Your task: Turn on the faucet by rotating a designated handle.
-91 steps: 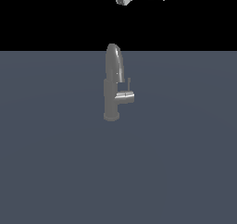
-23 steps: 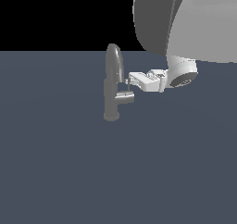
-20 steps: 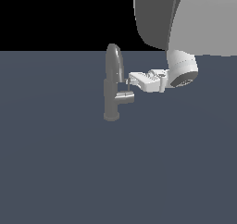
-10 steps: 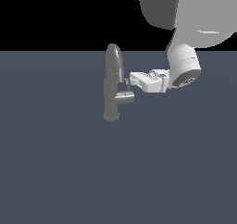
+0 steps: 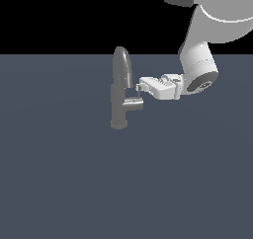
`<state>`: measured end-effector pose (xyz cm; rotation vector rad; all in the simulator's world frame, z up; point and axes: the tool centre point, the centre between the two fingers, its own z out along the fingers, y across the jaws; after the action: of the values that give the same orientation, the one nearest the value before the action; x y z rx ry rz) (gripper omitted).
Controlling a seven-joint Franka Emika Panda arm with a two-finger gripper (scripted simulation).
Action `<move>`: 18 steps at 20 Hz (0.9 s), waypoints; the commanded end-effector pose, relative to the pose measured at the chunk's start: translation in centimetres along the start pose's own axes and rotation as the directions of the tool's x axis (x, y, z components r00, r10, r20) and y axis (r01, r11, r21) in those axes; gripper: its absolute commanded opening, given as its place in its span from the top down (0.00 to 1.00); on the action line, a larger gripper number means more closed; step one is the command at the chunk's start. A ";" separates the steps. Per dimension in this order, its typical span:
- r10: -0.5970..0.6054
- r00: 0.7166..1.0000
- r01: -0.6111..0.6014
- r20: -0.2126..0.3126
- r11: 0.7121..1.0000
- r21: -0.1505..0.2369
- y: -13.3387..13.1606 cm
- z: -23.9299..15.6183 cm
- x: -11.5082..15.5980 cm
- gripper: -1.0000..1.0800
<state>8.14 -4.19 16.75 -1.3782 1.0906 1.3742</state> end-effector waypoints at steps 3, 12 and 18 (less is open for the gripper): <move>0.000 1.000 0.000 0.001 1.000 -0.003 1.0 -0.1 -0.3 1.00; -0.001 1.000 0.001 0.000 1.000 -0.002 2.4 0.0 0.6 1.00; -0.001 1.000 0.001 0.001 1.000 -0.002 4.0 -0.1 1.5 1.00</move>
<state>5.21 -4.81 16.04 -1.3882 1.0805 1.3600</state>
